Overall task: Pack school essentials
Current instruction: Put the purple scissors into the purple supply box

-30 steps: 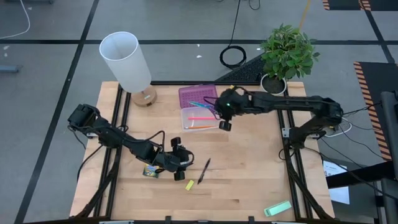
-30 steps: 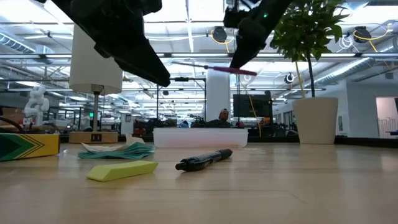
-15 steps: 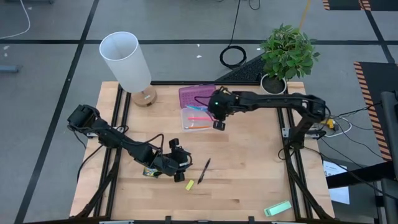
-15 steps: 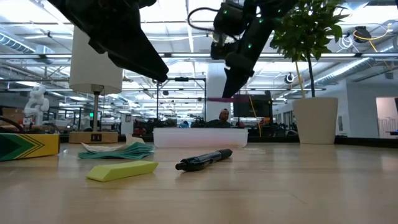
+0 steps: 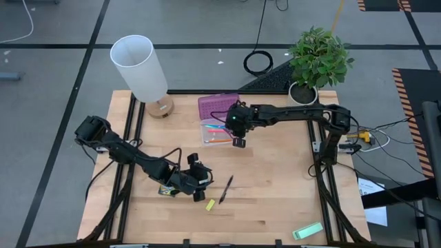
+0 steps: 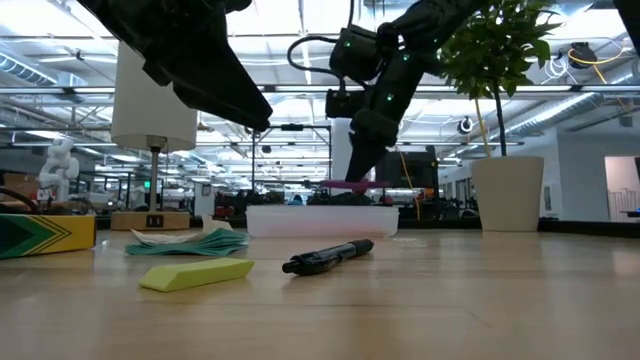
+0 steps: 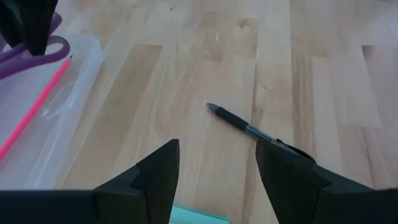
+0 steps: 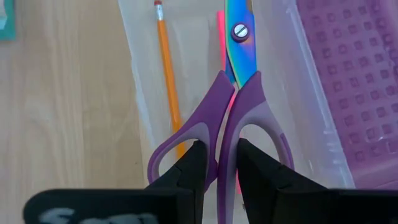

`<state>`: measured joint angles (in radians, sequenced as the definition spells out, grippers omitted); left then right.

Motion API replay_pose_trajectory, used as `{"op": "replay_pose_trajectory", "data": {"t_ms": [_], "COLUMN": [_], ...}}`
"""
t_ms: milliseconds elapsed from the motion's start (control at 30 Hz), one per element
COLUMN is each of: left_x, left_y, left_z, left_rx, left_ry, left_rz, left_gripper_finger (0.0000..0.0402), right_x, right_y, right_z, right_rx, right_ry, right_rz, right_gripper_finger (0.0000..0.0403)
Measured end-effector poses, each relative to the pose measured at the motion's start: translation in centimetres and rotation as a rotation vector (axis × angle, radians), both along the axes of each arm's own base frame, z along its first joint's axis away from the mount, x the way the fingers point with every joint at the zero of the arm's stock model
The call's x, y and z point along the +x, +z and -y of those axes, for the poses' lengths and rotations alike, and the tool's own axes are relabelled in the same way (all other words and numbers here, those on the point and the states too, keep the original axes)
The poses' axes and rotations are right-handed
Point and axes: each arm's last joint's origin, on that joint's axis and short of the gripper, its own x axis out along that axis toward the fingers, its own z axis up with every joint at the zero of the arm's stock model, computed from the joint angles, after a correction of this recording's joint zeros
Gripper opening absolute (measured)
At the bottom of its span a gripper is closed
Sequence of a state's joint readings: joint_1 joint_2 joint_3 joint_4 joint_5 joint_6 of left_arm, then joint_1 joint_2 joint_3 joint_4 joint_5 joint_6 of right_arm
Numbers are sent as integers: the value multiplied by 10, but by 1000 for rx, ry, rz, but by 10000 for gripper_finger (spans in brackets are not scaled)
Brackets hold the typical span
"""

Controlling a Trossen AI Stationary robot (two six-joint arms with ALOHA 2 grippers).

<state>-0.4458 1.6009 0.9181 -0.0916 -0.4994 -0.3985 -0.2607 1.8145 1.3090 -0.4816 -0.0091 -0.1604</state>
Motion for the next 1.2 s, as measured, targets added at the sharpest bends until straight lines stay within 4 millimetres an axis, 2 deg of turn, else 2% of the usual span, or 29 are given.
{"op": "replay_pose_trajectory", "data": {"t_ms": [533,900,1200], "left_x": [3,3,4], "left_y": [1,2,3], "left_z": [-3,-3,-3], "left_rx": [-6,-9,-9], "left_ry": [11,11,9], "left_rz": [18,24,32], "left_gripper_finger": [216,216,216], "right_x": [-5,-2,-5], "right_y": [-17,-20,-27], "right_z": [6,7,6], "right_rx": [38,50,57], "right_ry": [-112,-136,-150], "right_rz": [43,61,66], "right_gripper_finger": [65,65,88]}}
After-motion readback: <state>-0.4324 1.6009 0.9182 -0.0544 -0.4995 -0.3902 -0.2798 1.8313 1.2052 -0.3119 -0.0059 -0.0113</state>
